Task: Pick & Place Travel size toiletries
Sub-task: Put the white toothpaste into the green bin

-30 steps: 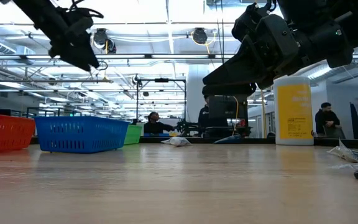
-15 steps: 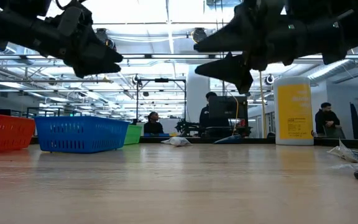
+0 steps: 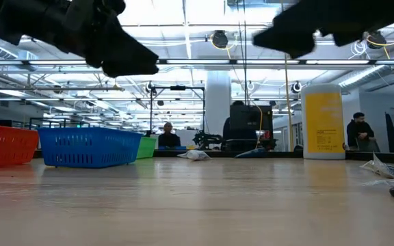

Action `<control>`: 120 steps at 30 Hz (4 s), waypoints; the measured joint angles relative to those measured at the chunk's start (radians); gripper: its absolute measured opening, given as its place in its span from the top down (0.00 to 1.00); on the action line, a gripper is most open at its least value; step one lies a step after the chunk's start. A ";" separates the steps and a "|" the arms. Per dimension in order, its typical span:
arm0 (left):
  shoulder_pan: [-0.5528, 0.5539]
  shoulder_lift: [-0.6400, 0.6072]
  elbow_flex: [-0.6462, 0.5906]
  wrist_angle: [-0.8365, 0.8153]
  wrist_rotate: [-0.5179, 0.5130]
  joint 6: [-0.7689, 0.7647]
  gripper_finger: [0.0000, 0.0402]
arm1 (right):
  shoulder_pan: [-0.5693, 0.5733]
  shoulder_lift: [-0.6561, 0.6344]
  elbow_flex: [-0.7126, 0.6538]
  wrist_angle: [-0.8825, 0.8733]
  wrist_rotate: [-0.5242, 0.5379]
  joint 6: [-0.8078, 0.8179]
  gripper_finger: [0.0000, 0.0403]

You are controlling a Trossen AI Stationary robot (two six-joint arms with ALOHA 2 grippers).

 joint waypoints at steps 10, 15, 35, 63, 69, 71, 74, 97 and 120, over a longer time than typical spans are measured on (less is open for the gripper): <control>0.049 0.261 0.324 -0.264 -0.055 -0.183 0.40 | 0.046 -0.193 -0.032 -0.533 0.185 0.583 0.46; 0.169 0.402 0.563 -0.692 -0.073 -0.277 0.40 | 0.041 -0.118 -0.123 -0.283 0.314 0.617 0.48; 0.531 0.698 0.728 -0.648 0.086 -0.328 0.41 | 0.019 0.298 -0.183 0.443 0.396 0.512 0.50; 0.653 0.671 0.726 -0.483 0.292 0.120 0.38 | 0.020 0.291 -0.183 0.444 0.369 0.506 0.50; 0.636 0.679 0.726 -0.471 0.305 0.134 0.41 | 0.020 0.291 -0.183 0.444 0.370 0.506 0.50; 0.638 0.690 0.726 -0.479 0.280 0.127 0.46 | 0.019 0.291 -0.183 0.444 0.370 0.506 0.50; 0.636 0.693 0.726 -0.484 0.240 0.115 0.55 | 0.020 0.291 -0.183 0.444 0.370 0.506 0.50; 0.518 0.682 0.728 -0.713 0.415 0.178 0.78 | 0.020 0.291 -0.183 0.451 0.369 0.506 0.50; 0.436 0.283 0.712 -1.297 -0.209 -0.185 0.98 | 0.021 0.291 -0.182 0.452 0.335 0.510 0.50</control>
